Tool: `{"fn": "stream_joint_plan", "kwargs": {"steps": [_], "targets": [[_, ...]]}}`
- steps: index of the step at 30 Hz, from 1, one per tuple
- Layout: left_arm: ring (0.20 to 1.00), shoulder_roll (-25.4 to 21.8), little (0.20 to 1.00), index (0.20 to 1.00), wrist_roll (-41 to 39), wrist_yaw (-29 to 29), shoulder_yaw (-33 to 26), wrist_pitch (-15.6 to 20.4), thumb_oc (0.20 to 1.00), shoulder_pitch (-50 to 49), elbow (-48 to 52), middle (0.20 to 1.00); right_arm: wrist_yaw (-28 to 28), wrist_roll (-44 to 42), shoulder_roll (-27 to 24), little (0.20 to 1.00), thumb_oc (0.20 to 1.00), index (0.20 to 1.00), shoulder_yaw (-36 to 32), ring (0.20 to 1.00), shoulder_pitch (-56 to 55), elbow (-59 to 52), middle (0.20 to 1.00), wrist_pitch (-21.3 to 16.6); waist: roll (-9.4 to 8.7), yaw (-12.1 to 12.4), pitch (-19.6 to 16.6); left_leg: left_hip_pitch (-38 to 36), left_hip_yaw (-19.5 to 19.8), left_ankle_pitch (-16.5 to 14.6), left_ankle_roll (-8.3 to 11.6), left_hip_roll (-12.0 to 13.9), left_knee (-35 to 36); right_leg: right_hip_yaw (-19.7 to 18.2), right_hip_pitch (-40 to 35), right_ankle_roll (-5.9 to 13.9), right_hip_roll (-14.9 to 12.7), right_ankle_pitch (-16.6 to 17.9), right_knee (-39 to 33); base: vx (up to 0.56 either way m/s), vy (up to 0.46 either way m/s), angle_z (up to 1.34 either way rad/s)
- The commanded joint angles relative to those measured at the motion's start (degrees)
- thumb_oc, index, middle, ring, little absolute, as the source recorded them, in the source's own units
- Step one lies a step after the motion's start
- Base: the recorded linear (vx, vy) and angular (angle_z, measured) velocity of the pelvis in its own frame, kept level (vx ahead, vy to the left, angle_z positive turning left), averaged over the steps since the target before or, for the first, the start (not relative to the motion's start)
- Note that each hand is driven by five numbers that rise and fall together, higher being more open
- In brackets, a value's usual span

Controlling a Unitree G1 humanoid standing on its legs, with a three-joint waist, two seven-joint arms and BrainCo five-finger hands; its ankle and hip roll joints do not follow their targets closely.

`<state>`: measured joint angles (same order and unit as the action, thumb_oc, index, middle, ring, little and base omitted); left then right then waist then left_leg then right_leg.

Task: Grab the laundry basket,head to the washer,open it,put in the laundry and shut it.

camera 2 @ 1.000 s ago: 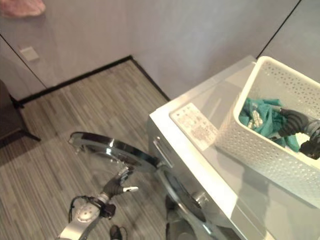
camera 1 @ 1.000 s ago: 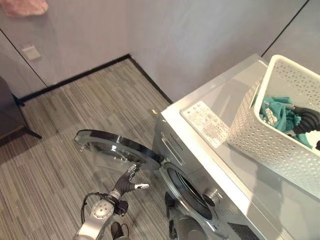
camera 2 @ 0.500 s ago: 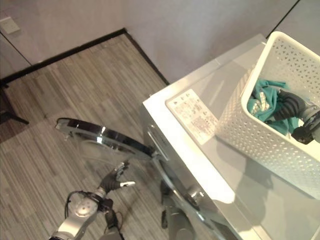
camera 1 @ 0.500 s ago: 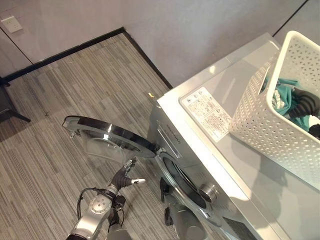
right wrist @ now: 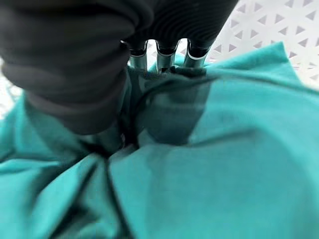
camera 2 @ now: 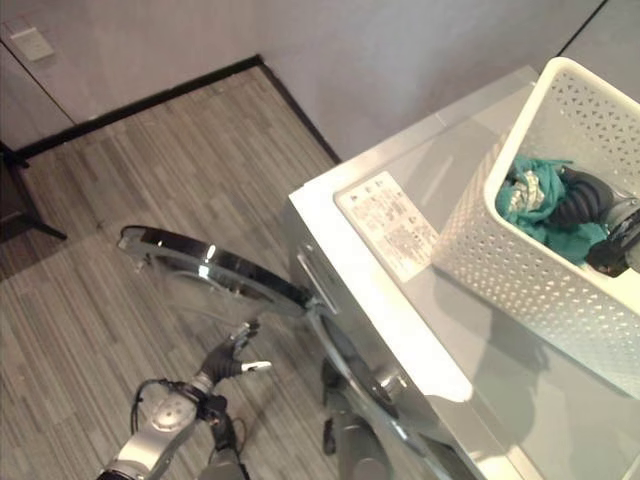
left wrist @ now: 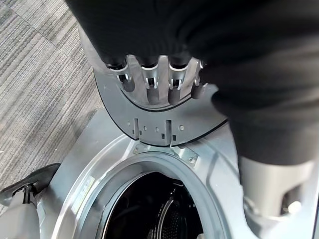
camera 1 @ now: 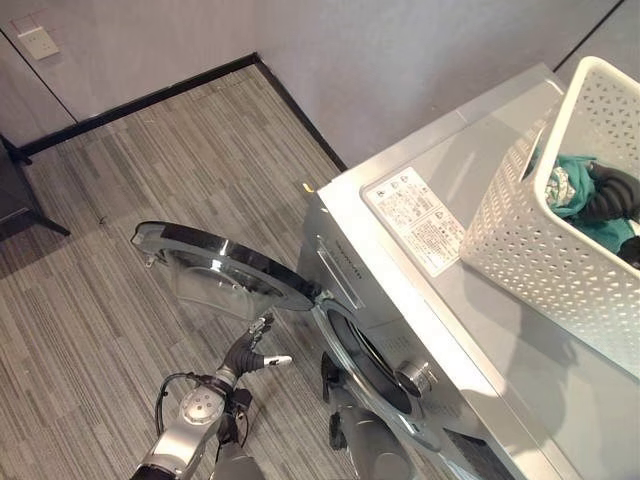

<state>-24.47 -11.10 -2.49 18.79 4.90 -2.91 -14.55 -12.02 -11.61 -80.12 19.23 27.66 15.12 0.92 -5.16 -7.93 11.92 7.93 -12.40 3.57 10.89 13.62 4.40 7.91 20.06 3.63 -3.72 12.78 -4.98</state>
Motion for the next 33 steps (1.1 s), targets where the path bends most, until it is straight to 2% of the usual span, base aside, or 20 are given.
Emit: {"fn": "stream_joint_plan", "kwargs": {"steps": [1,8,12,14,17,18,20,22,23,26,27,28,29,33], "targets": [[1.000,0.0,1.000,1.000,0.4,0.8,-0.9,2.0,1.000,3.5,5.4,1.000,-9.0,-3.1,8.6,0.200,0.200,0.200,12.2,0.200,-8.3,-6.3,0.200,0.8,1.86,2.9,4.7,-3.1,3.2,2.9,0.84,7.5,-2.0,-2.5,4.8,6.47,-7.0,-7.8,9.9,0.00,0.000,0.00],[1.000,-0.4,1.000,1.000,0.2,0.6,-2.3,1.8,1.000,2.6,5.8,1.000,-5.2,-9.5,7.0,0.200,0.200,0.200,3.3,0.200,-10.9,-12.3,0.200,-0.5,1.04,2.2,3.2,-4.2,2.8,2.5,1.05,7.7,-2.2,-2.6,3.7,6.54,-6.6,-8.2,9.8,0.00,0.001,-0.01],[1.000,-1.2,1.000,1.000,0.0,0.0,-4.3,1.6,1.000,0.8,6.5,1.000,-1.3,-14.9,4.5,0.200,0.200,0.200,-9.2,0.200,-15.8,-16.2,0.200,-3.0,0.21,1.1,1.5,-6.0,2.1,1.6,1.07,8.1,-2.1,-2.8,1.9,6.57,-6.1,-9.1,9.8,0.00,0.000,0.00],[1.000,-1.5,1.000,1.000,0.0,-0.1,-4.5,1.6,1.000,0.7,6.7,1.000,-0.8,-15.9,4.3,0.200,0.200,0.200,-12.0,0.200,-17.5,-16.6,0.200,-3.4,-0.06,1.1,1.0,-6.1,2.0,1.7,1.06,8.1,-2.0,-2.9,1.7,6.60,-6.1,-8.8,9.6,0.00,-0.003,-0.02],[1.000,-1.8,1.000,1.000,-0.3,-0.7,-5.5,1.7,1.000,-0.7,7.1,1.000,1.2,-18.5,3.7,0.200,0.200,0.200,-20.1,0.200,-21.1,-16.5,0.200,-5.2,-0.69,0.3,-0.5,-7.3,1.7,1.0,0.96,8.2,-1.8,-2.9,0.6,6.79,-5.9,-8.7,9.3,0.01,0.005,0.00],[1.000,-1.8,1.000,1.000,-0.5,-1.1,-6.1,1.7,1.000,-1.6,7.5,1.000,2.7,-19.1,3.6,0.200,0.200,0.200,-27.9,0.200,-25.7,-16.9,0.200,-5.9,-0.97,-0.1,-1.5,-8.4,1.4,0.6,0.92,8.1,-1.5,-3.0,-0.6,6.97,-5.8,-8.7,8.9,0.05,0.028,0.01],[1.000,-1.9,1.000,1.000,-0.8,-1.4,-6.7,1.9,1.000,-2.3,7.5,1.000,4.4,-19.4,3.6,0.200,0.200,0.200,-33.6,0.200,-27.7,-16.4,0.200,-7.0,-1.08,-0.6,-2.4,-9.4,1.1,-0.1,0.84,8.1,-1.4,-3.1,-1.7,7.18,-5.7,-9.0,8.7,0.02,0.017,0.01],[1.000,-2.0,1.000,1.000,-0.8,-1.4,-6.4,1.9,1.000,-2.1,7.5,1.000,4.4,-19.4,3.7,0.200,0.200,0.200,-34.6,0.200,-28.8,-16.6,0.200,-6.9,-1.17,-0.4,-2.4,-9.2,1.2,0.1,0.81,8.0,-1.4,-3.1,-1.6,7.13,-5.8,-8.7,8.5,0.00,0.000,0.00],[1.000,-1.9,1.000,1.000,-1.0,-1.6,-6.8,1.9,1.000,-2.8,7.3,1.000,6.2,-19.8,3.7,0.200,0.200,0.200,-38.8,0.200,-29.2,-15.6,0.200,-7.8,-1.40,-1.1,-3.5,-10.2,1.0,-0.4,0.73,7.8,-1.2,-3.1,-2.7,7.29,-5.8,-8.6,8.2,0.00,0.000,0.00],[1.000,-1.9,1.000,1.000,-1.0,-1.6,-6.5,1.9,1.000,-2.6,7.3,1.000,6.2,-19.9,3.8,0.200,0.200,0.200,-40.0,0.200,-30.5,-16.0,0.200,-7.8,-1.39,-0.8,-3.5,-10.3,1.0,-0.4,0.69,7.7,-1.1,-3.1,-2.8,7.32,-5.9,-8.5,8.1,0.00,0.000,0.00],[1.000,-1.9,1.000,1.000,-1.0,-1.4,-6.8,1.9,1.000,-2.9,7.1,1.000,7.5,-20.1,3.7,0.200,0.200,0.200,-42.2,0.200,-30.5,-15.4,0.200,-8.3,-1.43,-1.2,-4.0,-11.0,0.8,-0.9,0.68,7.8,-1.0,-3.1,-3.5,7.46,-5.9,-8.7,8.0,0.08,0.061,-0.02],[1.000,-1.5,1.000,1.000,-1.1,-1.5,-6.9,2.0,1.000,-3.8,6.8,1.000,9.8,-20.6,4.2,0.200,0.200,0.200,-47.1,0.200,-30.9,-14.7,0.200,-9.2,-1.61,-1.7,-5.9,-12.7,0.4,-2.1,0.37,7.5,-0.8,-3.3,-5.3,7.78,-6.1,-8.6,7.3,0.07,0.082,-0.01],[1.000,-1.3,1.000,1.000,-1.3,-1.4,-6.7,1.9,1.000,-3.7,6.8,1.000,11.0,-20.9,4.0,0.200,0.200,0.200,-48.6,0.200,-30.5,-13.7,0.200,-9.3,-1.85,-1.7,-6.6,-13.1,0.4,-2.4,0.18,7.0,-0.7,-3.5,-5.9,7.84,-6.4,-8.3,7.0,0.05,0.065,-0.01],[1.000,-1.1,1.000,1.000,-1.0,-0.9,-6.1,2.1,1.000,-3.3,6.7,1.000,13.3,-20.5,2.7,0.200,0.200,0.200,-48.1,0.200,-27.5,-11.1,0.200,-9.3,-1.94,-1.4,-7.4,-14.4,0.2,-3.4,-0.11,6.4,-0.7,-3.5,-7.0,8.10,-6.9,-8.1,6.7,0.01,0.039,0.01]]}}
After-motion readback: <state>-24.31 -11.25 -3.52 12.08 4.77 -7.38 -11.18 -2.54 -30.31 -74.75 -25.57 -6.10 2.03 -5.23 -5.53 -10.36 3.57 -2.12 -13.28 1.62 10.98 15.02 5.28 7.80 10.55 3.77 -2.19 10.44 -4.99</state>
